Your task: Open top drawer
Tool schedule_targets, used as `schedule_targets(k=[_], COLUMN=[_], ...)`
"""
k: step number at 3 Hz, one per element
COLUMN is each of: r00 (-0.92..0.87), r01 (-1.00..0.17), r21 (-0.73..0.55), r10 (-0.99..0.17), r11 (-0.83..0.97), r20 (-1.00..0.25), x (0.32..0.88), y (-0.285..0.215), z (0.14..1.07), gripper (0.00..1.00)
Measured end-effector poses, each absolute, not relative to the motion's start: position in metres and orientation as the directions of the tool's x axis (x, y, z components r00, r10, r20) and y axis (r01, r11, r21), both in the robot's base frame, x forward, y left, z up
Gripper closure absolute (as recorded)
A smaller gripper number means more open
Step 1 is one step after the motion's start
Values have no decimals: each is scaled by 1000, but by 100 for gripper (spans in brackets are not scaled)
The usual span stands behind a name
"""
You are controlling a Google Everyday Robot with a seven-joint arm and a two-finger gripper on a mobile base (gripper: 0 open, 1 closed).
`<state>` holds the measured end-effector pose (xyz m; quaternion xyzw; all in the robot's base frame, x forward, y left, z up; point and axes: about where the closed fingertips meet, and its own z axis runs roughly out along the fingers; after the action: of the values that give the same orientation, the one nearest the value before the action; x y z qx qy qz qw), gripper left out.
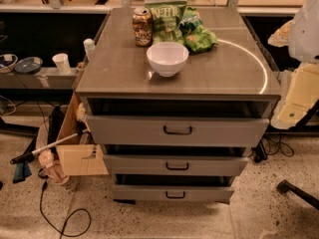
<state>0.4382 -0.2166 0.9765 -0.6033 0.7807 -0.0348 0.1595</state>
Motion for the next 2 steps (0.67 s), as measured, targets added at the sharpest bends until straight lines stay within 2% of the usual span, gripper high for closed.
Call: schedule_targets(k=[2], r00=[-237], r01=[-926], r21=[-246], r10=[-949], r11=[285], r20=[-206], x=[438], y=[-218], z=[971], gripper=[0])
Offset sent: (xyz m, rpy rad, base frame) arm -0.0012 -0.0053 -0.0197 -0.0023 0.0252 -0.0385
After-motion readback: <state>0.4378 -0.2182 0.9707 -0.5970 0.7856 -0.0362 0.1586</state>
